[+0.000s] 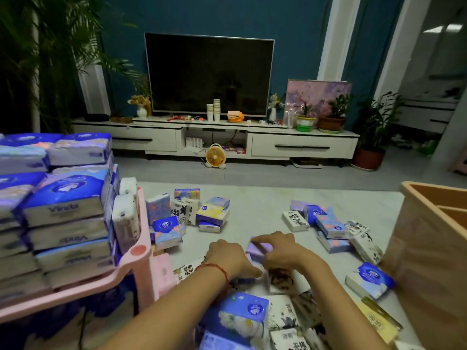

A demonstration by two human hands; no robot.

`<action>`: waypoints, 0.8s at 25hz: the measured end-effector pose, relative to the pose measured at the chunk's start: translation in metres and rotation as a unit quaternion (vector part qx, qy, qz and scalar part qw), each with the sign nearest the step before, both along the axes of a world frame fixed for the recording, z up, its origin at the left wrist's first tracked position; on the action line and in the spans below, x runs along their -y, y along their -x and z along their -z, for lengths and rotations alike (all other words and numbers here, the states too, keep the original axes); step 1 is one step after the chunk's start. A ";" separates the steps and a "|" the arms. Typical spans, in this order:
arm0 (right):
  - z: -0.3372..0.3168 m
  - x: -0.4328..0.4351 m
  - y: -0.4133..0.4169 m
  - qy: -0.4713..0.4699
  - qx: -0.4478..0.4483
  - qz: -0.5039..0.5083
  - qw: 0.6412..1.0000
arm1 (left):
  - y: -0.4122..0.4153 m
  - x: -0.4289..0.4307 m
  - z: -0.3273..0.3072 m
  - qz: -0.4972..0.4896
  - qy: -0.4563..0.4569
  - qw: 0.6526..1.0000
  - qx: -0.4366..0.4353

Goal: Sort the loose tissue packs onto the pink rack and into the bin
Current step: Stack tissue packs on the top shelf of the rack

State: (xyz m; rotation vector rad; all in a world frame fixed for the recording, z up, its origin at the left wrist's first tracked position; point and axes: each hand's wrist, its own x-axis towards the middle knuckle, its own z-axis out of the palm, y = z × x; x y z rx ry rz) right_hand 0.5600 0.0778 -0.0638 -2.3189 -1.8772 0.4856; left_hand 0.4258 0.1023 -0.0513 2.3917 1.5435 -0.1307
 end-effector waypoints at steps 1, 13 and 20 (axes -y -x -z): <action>0.006 -0.002 0.001 -0.028 -0.005 0.021 0.999 | -0.002 0.004 -0.004 0.000 0.007 1.000 0.005; -0.120 0.024 0.043 -0.349 -0.284 0.107 0.887 | 0.051 0.063 -0.128 0.058 -0.138 0.933 0.328; -0.219 0.071 0.182 -0.340 -0.267 -0.034 0.901 | 0.240 0.087 -0.227 0.119 -0.228 0.932 0.256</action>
